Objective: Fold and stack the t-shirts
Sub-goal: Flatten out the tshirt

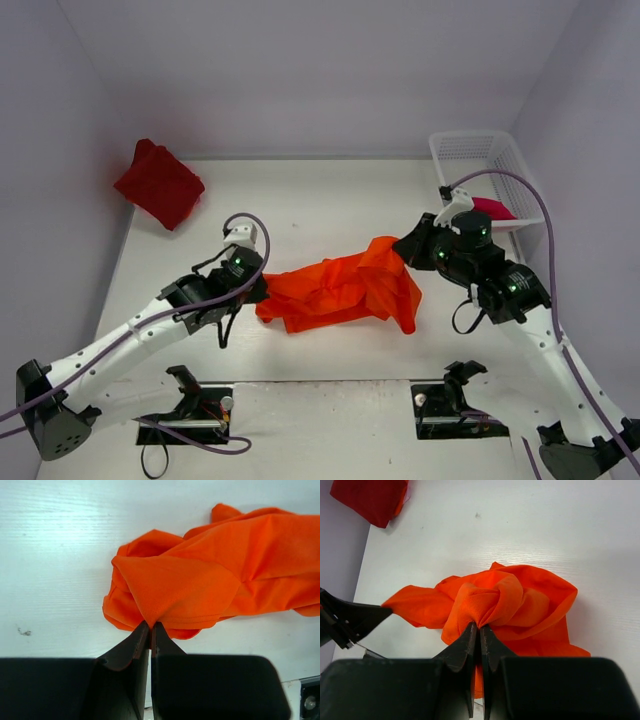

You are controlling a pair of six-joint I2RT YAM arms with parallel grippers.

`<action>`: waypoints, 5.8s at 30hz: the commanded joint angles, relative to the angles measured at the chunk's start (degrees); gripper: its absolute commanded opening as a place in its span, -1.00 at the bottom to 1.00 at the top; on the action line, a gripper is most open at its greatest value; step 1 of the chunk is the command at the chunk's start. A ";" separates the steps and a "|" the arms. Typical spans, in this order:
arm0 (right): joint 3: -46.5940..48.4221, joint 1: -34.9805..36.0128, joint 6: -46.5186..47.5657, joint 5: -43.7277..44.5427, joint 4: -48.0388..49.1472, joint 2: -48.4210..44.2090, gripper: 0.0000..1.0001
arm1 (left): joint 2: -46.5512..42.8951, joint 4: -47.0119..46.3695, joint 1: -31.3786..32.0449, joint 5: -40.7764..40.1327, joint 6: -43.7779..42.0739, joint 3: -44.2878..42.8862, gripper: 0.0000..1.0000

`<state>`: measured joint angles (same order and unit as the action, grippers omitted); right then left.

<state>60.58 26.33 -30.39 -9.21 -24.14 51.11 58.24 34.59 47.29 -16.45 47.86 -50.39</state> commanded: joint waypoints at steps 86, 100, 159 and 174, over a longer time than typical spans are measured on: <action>-24.36 1.10 -5.99 -17.07 0.23 -1.63 -0.63 | -8.14 15.42 -16.88 -14.93 -19.38 -40.05 -1.00; -23.31 1.53 -5.11 -11.53 0.23 1.10 -0.29 | -7.88 15.25 -16.88 -15.63 -19.73 -39.61 -1.00; -17.07 35.37 -4.94 14.13 10.08 20.25 -0.18 | -9.46 13.05 -18.11 -12.47 -17.01 -33.02 -1.00; -19.44 37.22 -5.73 12.90 15.26 24.73 -0.20 | -9.37 12.78 -19.16 -11.77 -17.18 -32.31 -1.00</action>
<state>40.71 62.72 -35.79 3.29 -11.14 75.02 48.66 50.78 28.73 -28.32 30.44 -82.59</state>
